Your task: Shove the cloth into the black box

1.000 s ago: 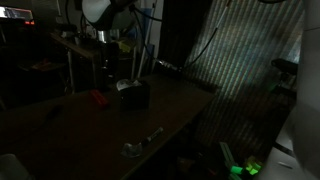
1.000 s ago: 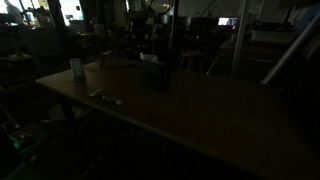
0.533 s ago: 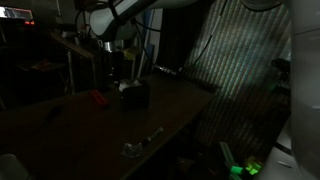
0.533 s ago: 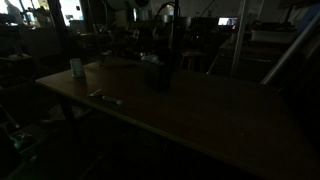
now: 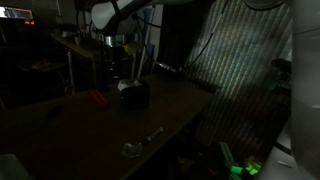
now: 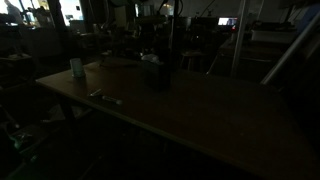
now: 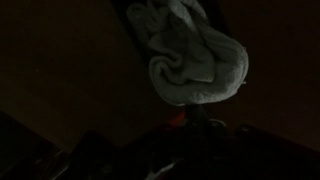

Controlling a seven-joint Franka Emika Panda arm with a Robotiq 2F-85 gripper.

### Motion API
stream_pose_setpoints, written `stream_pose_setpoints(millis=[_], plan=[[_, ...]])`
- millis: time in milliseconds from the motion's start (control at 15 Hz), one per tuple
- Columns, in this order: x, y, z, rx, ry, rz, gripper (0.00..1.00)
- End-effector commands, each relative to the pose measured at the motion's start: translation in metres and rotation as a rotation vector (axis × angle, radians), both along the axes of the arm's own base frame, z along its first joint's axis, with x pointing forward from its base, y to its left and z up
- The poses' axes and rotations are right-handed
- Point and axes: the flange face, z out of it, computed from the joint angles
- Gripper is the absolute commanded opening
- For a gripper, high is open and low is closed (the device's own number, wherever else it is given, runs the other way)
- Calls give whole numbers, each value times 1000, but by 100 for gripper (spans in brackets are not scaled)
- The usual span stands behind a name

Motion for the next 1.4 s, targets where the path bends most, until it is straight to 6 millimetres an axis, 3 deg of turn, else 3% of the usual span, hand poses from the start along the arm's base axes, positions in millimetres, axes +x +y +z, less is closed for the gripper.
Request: stream_pose_setpoints(millis=[0,467,1067,1333], plan=[[2,-8,22,4,-35,4,0],[-1,-28,13,12,-15,-30,0],[3,24,13,6,-21,79,0],[3,23,-1,10,4,82,0]])
